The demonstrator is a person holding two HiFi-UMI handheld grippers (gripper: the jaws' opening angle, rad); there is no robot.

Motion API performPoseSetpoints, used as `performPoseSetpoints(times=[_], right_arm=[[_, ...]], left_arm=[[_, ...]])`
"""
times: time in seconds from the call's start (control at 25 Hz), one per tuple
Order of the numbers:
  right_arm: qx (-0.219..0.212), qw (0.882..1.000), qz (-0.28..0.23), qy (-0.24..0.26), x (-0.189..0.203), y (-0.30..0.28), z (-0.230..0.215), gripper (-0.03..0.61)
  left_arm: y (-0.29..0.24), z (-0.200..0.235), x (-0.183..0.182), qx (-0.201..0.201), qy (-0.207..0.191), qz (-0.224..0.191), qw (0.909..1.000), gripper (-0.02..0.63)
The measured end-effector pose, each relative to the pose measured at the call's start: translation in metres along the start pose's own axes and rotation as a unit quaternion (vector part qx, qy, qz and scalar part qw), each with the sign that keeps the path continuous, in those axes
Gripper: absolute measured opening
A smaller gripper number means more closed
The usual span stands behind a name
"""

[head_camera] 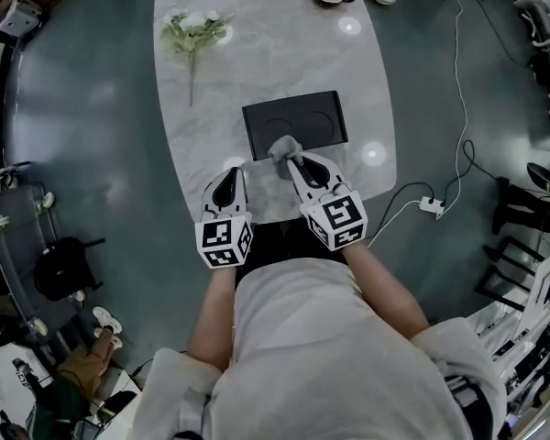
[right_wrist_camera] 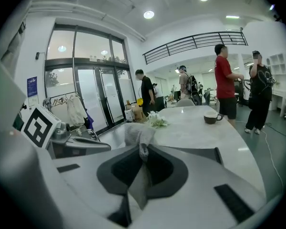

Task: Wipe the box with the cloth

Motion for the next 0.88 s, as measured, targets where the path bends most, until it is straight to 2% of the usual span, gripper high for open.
performPoseSetpoints(times=[0.24, 0.68, 0.88], right_arm=[[0.004, 0.999, 0.046, -0.012, 0.019, -0.041, 0.003, 0.043], [0.034, 0.992, 0.116, -0.019, 0.052, -0.093, 0.020, 0.043], [0.060, 0.991, 0.120, -0.017, 0.058, -0.102, 0.026, 0.043]], left_arm=[[-0.022, 0.027, 0.003, 0.017, 0.009, 0.022, 0.9996, 0.023], [-0.052, 0.062, 0.009, 0.065, 0.002, 0.064, 0.9958, 0.023], [-0.060, 0.075, 0.007, 0.091, 0.000, 0.072, 0.9933, 0.023]])
Point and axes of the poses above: the fingertips, and each gripper's own axes: y backward along the fingers, z to its left, x out of its underside, the point moved 10 cm from there along y, backward along the fingers
